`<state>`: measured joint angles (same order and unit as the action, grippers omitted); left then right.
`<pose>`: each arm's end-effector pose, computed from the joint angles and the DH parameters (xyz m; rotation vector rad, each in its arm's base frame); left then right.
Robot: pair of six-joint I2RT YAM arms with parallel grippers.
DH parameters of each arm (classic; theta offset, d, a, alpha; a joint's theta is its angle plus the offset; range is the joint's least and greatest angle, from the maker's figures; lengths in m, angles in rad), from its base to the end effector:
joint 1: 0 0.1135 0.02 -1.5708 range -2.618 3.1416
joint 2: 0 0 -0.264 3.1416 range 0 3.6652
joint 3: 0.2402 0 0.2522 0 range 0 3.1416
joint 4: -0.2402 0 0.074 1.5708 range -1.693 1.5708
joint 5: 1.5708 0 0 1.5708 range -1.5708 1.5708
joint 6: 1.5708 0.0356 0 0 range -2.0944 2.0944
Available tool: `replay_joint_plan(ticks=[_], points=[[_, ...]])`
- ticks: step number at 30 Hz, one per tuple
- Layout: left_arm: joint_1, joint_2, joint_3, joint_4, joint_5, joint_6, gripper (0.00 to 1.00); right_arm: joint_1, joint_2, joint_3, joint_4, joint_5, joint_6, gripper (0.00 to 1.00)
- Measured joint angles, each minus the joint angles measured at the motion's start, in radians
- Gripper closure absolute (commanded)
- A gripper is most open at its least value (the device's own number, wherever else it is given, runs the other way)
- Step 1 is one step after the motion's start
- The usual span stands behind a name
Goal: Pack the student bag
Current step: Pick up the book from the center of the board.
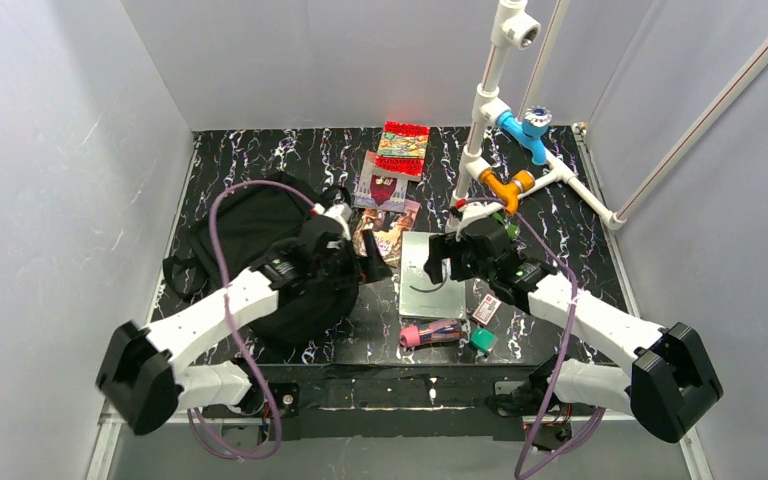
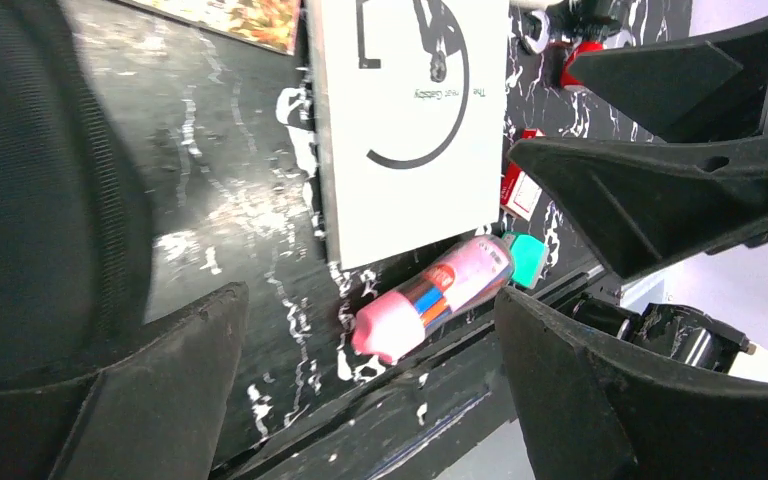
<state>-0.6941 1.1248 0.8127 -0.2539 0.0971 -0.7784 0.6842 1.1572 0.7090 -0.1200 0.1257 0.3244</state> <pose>0.1900 -0.1626 0.2749 -0.0354 2.2926 -0.9282 0.1987 0.1563 0.2443 -0.3143 2.1458 0.4545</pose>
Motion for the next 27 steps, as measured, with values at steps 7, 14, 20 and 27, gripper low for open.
replay_joint_plan(ticks=[7,14,20,27], points=[[-0.067,0.215,0.063,0.116,-0.013,-0.076,0.10,-0.023,0.136,0.047,0.032,-0.050,-0.068,0.02],[-0.067,0.278,0.090,0.153,-0.021,-0.078,0.09,-0.019,0.216,0.160,0.031,-0.157,-0.172,0.02],[-0.061,0.282,0.051,0.177,-0.021,-0.079,0.08,0.030,0.217,0.216,-0.054,-0.180,-0.262,0.01],[-0.061,0.288,0.043,0.102,-0.022,-0.066,0.12,0.029,0.173,0.175,0.005,-0.305,-0.208,0.02]])
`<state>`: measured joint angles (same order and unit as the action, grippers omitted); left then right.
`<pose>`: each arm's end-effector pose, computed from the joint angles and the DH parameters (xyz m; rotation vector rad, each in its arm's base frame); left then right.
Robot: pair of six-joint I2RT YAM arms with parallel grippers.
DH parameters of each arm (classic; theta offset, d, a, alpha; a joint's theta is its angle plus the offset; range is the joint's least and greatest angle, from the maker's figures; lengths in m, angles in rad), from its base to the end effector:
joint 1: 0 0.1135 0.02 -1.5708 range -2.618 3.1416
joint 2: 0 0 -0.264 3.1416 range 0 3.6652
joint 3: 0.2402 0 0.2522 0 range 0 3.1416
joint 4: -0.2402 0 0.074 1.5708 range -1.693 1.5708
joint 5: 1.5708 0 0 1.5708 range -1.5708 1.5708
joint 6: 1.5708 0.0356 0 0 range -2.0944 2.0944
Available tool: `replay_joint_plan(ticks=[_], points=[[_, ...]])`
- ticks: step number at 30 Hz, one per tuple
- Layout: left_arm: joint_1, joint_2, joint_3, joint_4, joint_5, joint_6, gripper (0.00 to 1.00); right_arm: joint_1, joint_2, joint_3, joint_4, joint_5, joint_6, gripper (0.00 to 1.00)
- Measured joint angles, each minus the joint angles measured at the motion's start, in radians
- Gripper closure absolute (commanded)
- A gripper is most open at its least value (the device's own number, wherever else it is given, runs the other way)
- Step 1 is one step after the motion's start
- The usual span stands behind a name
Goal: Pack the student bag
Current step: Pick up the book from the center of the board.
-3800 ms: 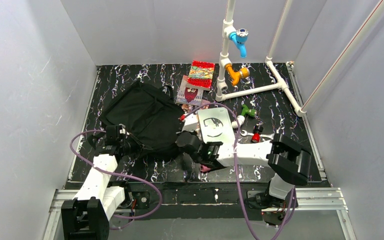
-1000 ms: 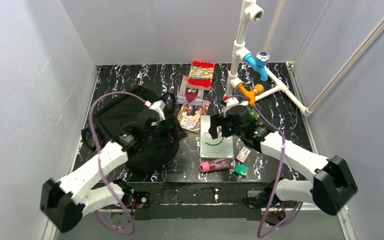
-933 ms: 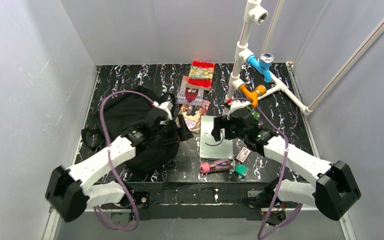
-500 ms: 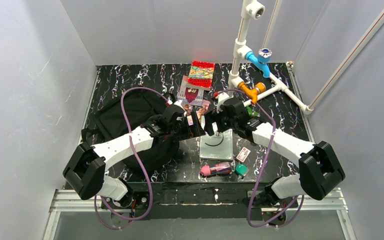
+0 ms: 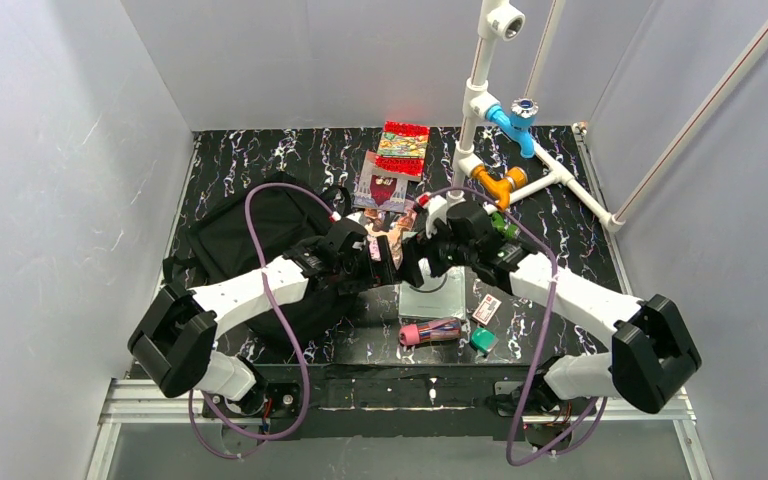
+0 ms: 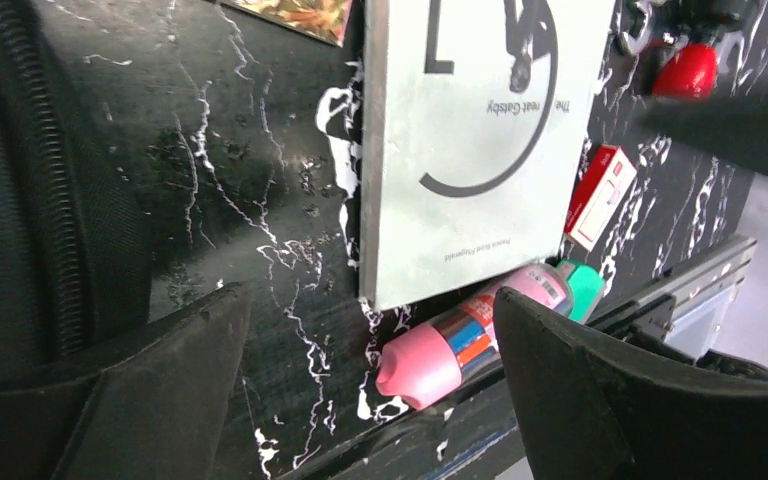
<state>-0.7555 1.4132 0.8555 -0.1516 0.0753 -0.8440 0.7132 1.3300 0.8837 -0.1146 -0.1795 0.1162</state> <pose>0.2175 -0.2085 0.2242 -0.0660 2.4512 -0.8724 0.2199 0.1986 0.2603 -0.7501 2.0664 0.6698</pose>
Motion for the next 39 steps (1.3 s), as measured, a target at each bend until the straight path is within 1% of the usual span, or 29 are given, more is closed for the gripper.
replay_joint_plan(ticks=[2,5,9,11,13,14,16,18,20,23,25,27,31,32,34,36,39], points=[[0.003,0.000,-0.011,0.005,-0.011,-0.008,0.16,0.008,-0.035,-0.050,0.018,-0.077,0.061,0.02],[0.005,-0.001,-0.032,0.005,0.002,-0.002,0.20,0.016,-0.050,-0.097,0.072,-0.121,0.129,0.02],[0.007,0.001,-0.039,0.005,0.023,0.003,0.20,0.016,-0.050,-0.137,0.116,-0.130,0.199,0.02],[0.007,0.008,-0.039,0.007,0.041,0.005,0.18,0.015,-0.054,-0.163,0.142,-0.122,0.229,0.02],[0.007,0.024,-0.038,0.015,0.061,0.005,0.19,0.013,-0.068,-0.195,0.158,-0.103,0.258,0.02],[0.007,0.040,-0.038,0.025,0.072,0.003,0.21,0.011,-0.082,-0.219,0.163,-0.080,0.280,0.04],[0.008,0.077,-0.036,0.051,0.092,-0.008,0.26,0.007,-0.113,-0.264,0.163,-0.029,0.314,0.13],[0.012,0.124,-0.021,0.091,0.106,-0.019,0.28,0.000,-0.157,-0.323,0.149,0.015,0.355,0.18],[0.018,0.179,0.007,0.129,0.125,-0.028,0.27,-0.010,-0.196,-0.374,0.130,0.060,0.396,0.18],[0.022,0.247,0.047,0.161,0.145,-0.036,0.27,-0.051,-0.254,-0.415,0.076,0.135,0.457,0.09],[0.021,0.276,0.060,0.175,0.147,-0.039,0.28,-0.088,-0.282,-0.428,0.057,0.166,0.486,0.04],[0.021,0.288,0.061,0.180,0.143,-0.039,0.32,-0.124,-0.311,-0.448,0.055,0.181,0.500,0.03],[0.021,0.316,0.079,0.187,0.139,-0.035,0.44,-0.198,-0.337,-0.496,0.063,0.172,0.514,0.04],[0.021,0.327,0.085,0.196,0.141,-0.035,0.46,-0.217,-0.330,-0.507,0.074,0.162,0.517,0.05],[0.022,0.350,0.093,0.220,0.147,-0.041,0.47,-0.249,-0.305,-0.539,0.131,0.125,0.521,0.06],[0.021,0.364,0.095,0.244,0.156,-0.050,0.50,-0.270,-0.279,-0.564,0.230,0.077,0.532,0.07],[0.024,0.373,0.095,0.261,0.167,-0.060,0.56,-0.276,-0.233,-0.613,0.404,-0.005,0.549,0.09]])
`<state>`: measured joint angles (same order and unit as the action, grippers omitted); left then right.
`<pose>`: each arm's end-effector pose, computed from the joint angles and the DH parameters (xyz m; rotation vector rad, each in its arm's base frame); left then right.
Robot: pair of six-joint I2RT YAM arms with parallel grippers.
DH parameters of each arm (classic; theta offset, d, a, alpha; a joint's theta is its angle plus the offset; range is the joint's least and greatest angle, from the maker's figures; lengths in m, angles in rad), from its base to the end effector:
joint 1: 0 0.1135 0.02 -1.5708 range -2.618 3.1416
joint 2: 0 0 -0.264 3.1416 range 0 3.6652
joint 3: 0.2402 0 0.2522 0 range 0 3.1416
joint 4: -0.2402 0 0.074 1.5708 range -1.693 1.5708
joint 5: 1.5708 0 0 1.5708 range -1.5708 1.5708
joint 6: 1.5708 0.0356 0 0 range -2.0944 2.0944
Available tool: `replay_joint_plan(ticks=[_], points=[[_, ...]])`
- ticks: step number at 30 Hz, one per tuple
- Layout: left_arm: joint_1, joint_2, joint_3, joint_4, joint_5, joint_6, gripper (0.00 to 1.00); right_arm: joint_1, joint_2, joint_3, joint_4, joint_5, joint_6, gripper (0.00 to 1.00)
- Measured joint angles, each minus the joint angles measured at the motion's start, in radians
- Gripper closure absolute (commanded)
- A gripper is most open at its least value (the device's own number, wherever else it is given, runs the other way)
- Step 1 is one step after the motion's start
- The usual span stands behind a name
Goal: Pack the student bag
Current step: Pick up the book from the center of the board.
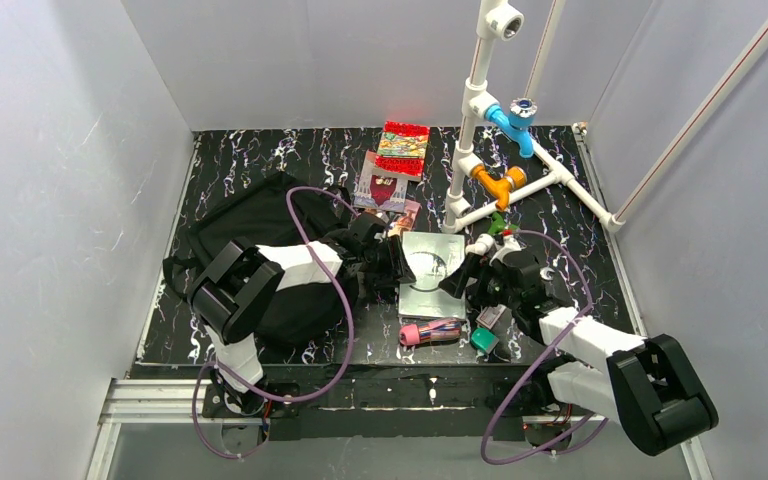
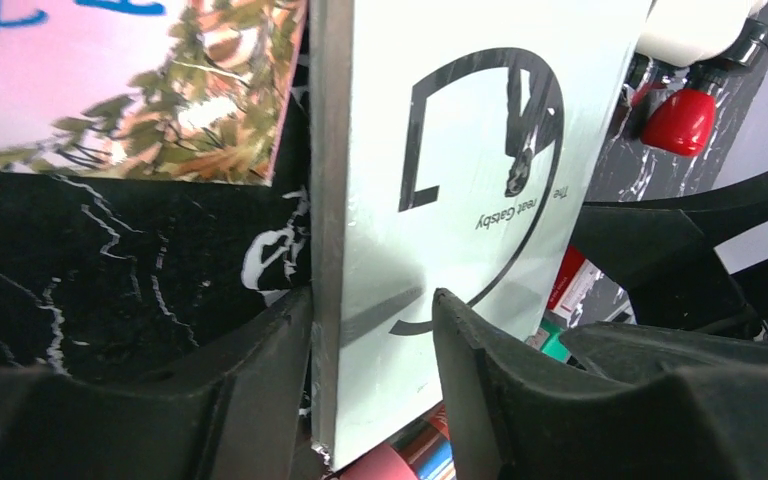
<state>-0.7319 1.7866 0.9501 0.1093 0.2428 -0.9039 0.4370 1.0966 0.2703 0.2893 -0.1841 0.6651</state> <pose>0.2668 -0.2512 0.1576 -0.0795 2.5379 -1.0417 0.1814 0.0919 0.1531 0.1365 2.2121 0.8328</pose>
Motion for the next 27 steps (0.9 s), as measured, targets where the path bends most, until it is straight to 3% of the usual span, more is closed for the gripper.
replay_joint_plan(ticks=[9,21,24,27], points=[[0.038,0.005,-0.002,-0.008,0.000,-0.016,0.66,-0.038,0.051,-0.153,0.373,-0.074,0.191,0.19],[0.049,-0.039,-0.096,0.109,-0.037,-0.089,0.69,-0.029,0.013,-0.211,0.487,-0.055,0.372,0.29],[0.050,-0.052,-0.116,0.124,-0.048,-0.101,0.69,-0.021,0.023,-0.216,0.518,-0.050,0.384,0.37],[0.050,-0.059,-0.124,0.126,-0.056,-0.106,0.70,-0.004,0.024,-0.216,0.528,-0.040,0.360,0.37]])
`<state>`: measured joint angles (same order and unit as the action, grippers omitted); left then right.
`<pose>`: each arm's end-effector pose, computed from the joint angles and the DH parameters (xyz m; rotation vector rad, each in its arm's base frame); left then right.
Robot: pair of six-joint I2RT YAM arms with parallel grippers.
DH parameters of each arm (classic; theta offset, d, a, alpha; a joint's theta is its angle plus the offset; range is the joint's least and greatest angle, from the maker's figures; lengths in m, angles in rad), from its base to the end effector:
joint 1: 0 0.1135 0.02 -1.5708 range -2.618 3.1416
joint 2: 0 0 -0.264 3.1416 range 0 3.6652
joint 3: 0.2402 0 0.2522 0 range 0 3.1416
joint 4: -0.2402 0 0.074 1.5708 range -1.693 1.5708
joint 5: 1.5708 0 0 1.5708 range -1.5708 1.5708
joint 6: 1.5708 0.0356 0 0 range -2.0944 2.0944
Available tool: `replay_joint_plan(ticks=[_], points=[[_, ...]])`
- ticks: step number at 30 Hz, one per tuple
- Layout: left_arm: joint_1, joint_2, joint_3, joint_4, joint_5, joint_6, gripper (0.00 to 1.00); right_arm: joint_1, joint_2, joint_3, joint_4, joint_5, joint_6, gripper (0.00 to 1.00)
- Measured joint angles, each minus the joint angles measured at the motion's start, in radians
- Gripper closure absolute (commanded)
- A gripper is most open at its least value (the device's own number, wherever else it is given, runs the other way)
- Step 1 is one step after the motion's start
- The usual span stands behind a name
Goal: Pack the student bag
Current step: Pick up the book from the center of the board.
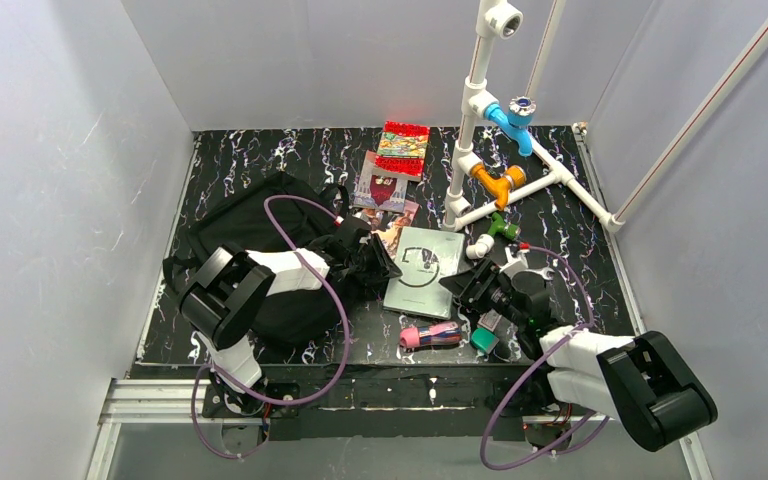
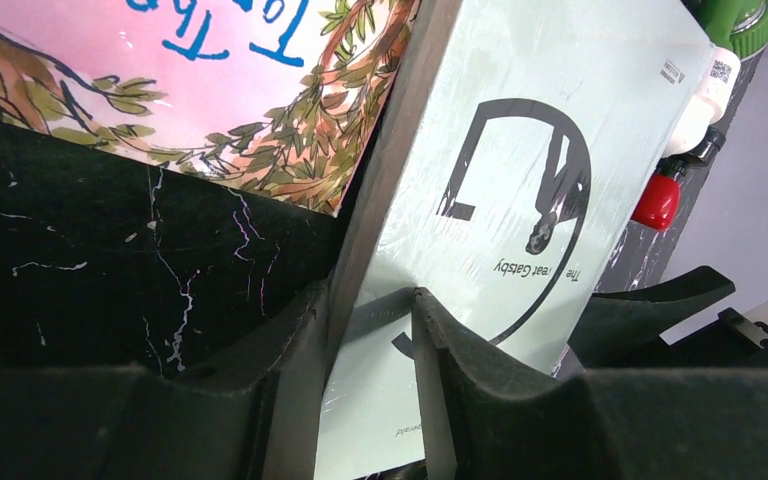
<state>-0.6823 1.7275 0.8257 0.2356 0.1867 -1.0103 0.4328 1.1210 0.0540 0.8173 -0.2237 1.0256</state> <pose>0.2643 -0.2232 0.1520 -0.2923 2.4547 -1.0518 0.1613 0.0832 0.1388 0.4149 1.9529 1.1962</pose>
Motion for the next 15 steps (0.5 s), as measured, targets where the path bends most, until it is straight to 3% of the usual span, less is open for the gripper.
replay_joint_plan(ticks=[8,12,15], points=[[0.007,0.001,-0.002,0.001,-0.013,0.000,0.70,0.154,-0.048,0.003,-0.117,0.093,-0.161,0.41],[0.016,0.002,-0.011,0.029,-0.030,-0.002,0.70,0.236,-0.170,-0.015,-0.170,0.097,-0.161,0.46],[0.016,0.006,-0.014,0.044,-0.024,-0.008,0.71,0.244,-0.214,-0.037,-0.162,0.123,-0.132,0.43]])
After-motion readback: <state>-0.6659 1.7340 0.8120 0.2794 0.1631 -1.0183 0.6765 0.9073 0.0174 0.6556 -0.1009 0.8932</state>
